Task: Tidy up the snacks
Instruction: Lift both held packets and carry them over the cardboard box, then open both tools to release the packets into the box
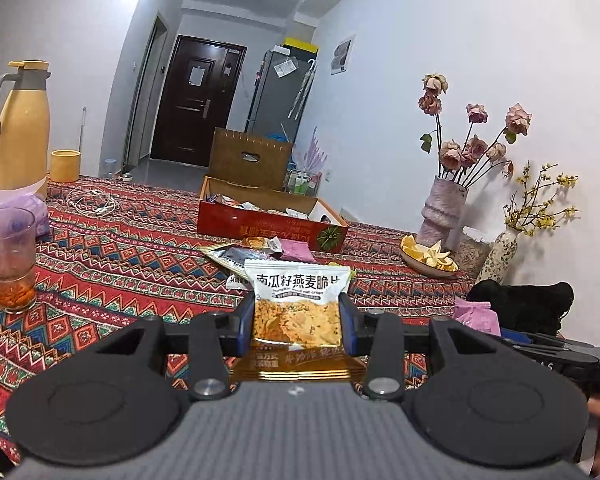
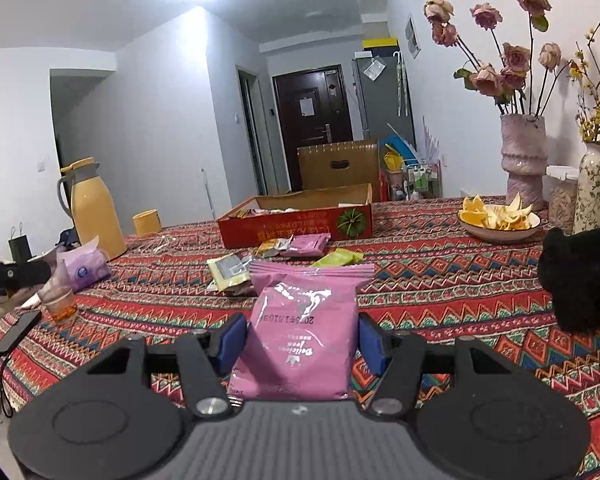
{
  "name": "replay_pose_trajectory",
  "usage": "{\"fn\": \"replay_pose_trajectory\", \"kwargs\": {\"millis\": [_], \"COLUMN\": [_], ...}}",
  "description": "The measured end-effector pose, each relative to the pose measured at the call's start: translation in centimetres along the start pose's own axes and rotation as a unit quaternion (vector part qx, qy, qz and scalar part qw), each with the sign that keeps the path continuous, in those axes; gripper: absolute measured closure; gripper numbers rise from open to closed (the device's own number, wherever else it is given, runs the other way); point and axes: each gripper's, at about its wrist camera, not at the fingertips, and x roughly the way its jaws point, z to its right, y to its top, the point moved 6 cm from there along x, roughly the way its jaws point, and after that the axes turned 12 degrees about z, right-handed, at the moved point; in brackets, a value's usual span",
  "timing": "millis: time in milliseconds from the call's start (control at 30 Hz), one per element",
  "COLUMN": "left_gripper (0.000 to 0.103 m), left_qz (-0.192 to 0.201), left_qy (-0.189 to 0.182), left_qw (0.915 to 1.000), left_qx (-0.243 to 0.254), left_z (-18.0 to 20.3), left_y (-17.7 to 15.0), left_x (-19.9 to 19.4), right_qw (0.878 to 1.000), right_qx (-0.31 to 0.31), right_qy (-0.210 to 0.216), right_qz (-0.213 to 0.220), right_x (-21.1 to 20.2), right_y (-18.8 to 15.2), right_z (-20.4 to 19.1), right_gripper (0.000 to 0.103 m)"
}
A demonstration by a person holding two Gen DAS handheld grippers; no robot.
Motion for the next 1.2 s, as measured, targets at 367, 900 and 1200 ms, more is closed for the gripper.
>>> {"fn": "replay_pose_trajectory", "kwargs": {"millis": [367,900,1200], "left_gripper": [0.062,0.062,0.062], "left_qz": [0.016,-0.01,-0.088], "left_qy": [-0.029,-0.05,-0.019], "left_qw": [0.9995,0.9986,0.9952], "left_qx": [-0.001,0.015,-0.038], "left_z": [-1.1,-4.0,-8.1], "left_y": [4.9,12.2,8.9], "left_x": [6.7,33.4,49.2], "right_qw": [0.998,0.996,0.996], "right_qx": [-0.029,-0.026,0.0], "right_qy": [0.055,0.078,0.055], "right_qz": [0.025,0.019,-0.067], "right_x": [5.8,29.2,46.7], "right_y": [6.4,16.1,11.9], "right_z": [-0.6,2.7,3.5], "right_gripper": [0.044,0.044,0.044]}}
